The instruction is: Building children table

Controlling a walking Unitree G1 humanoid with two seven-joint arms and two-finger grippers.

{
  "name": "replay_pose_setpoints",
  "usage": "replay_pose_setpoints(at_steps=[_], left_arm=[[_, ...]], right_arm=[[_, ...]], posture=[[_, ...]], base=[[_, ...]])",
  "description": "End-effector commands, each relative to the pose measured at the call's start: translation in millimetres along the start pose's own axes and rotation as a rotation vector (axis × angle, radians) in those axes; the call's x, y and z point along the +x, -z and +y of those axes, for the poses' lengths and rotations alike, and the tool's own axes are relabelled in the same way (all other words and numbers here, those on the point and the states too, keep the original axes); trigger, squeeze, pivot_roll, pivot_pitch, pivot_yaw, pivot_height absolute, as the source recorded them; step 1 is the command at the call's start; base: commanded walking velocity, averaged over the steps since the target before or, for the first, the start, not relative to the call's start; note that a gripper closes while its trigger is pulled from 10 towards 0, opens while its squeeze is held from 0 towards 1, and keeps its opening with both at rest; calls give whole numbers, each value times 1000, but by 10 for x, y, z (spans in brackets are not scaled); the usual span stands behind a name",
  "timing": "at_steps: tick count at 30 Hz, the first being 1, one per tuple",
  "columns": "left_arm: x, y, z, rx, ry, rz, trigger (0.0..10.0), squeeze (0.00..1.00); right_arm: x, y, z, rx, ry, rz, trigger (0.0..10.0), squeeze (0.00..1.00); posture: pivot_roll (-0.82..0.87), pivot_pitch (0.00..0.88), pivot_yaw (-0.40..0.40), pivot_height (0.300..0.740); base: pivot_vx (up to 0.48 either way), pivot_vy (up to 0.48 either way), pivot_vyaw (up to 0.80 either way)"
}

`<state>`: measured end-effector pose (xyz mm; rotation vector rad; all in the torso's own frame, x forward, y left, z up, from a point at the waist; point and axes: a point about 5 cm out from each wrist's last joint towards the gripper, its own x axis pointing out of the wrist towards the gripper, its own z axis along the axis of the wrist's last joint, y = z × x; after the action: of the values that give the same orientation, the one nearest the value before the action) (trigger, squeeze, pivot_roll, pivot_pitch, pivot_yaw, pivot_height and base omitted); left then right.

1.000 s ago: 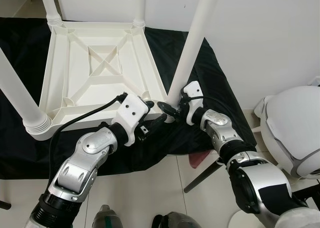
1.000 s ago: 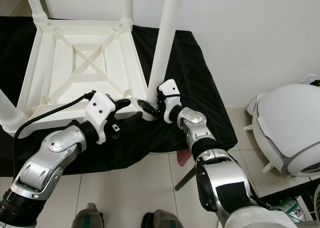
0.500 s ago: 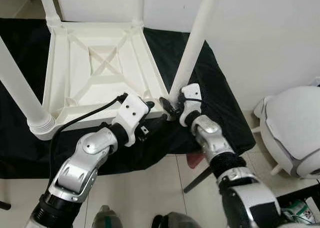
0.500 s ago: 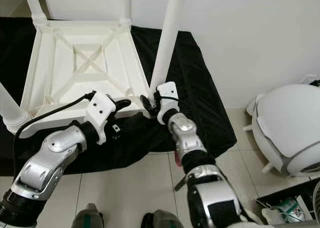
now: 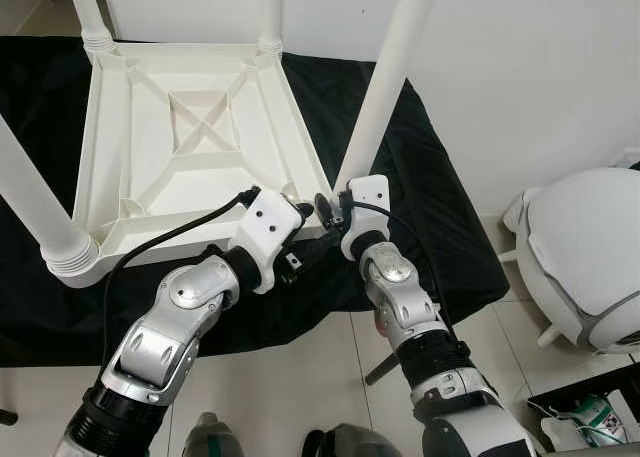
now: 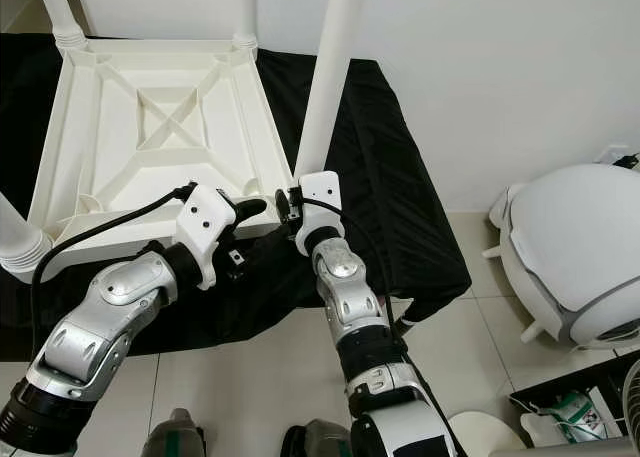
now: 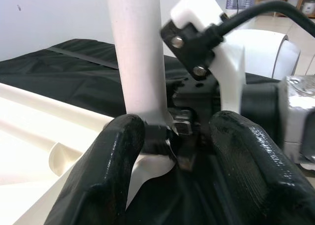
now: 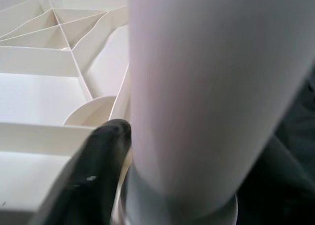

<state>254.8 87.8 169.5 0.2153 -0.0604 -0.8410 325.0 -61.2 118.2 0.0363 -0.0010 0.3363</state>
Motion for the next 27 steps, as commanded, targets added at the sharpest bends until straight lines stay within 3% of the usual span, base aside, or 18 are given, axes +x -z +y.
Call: replay_pose_setpoints(at_steps=[1, 9, 13, 14, 15, 16, 20, 27], left_arm=[[12, 17, -40, -4, 45, 4, 10000, 0], [8, 23, -48, -4, 45, 5, 10000, 0], [4, 23, -47, -2, 47, 7, 10000, 0], [0, 22, -44, -2, 46, 7, 10000, 0], [0, 22, -44, -2, 46, 7, 10000, 0], [-4, 21, -43, -3, 46, 8, 10000, 0], [-19, 18, -35, -4, 45, 10, 10000, 0], [-25, 18, -28, -5, 46, 12, 10000, 0]], right_arm=[[-21, 16, 12, 27, -18, 8, 10000, 1000], [-49, -35, 49, 11, -92, -4, 10000, 1000], [-66, -90, -32, 14, -131, -11, 10000, 1000], [-72, -108, -61, 18, -177, -11, 10000, 102], [-72, -108, -61, 18, -177, -11, 10000, 102], [-79, -136, -104, 14, -221, -22, 10000, 0], [-99, -209, -306, -49, -344, -36, 10000, 0], [-30, -263, -617, -146, -418, -24, 10000, 0]], posture=[[57, 0, -130, 740], [59, 0, -130, 740], [58, 0, -127, 740], [59, 0, -124, 740], [59, 0, -124, 740], [59, 0, -123, 740], [57, 0, -115, 740], [58, 2, -112, 740]], base=[[0, 0, 0], [0, 0, 0], [0, 0, 0], [0, 0, 0], [0, 0, 0], [0, 0, 0], [0, 0, 0], [0, 0, 0]])
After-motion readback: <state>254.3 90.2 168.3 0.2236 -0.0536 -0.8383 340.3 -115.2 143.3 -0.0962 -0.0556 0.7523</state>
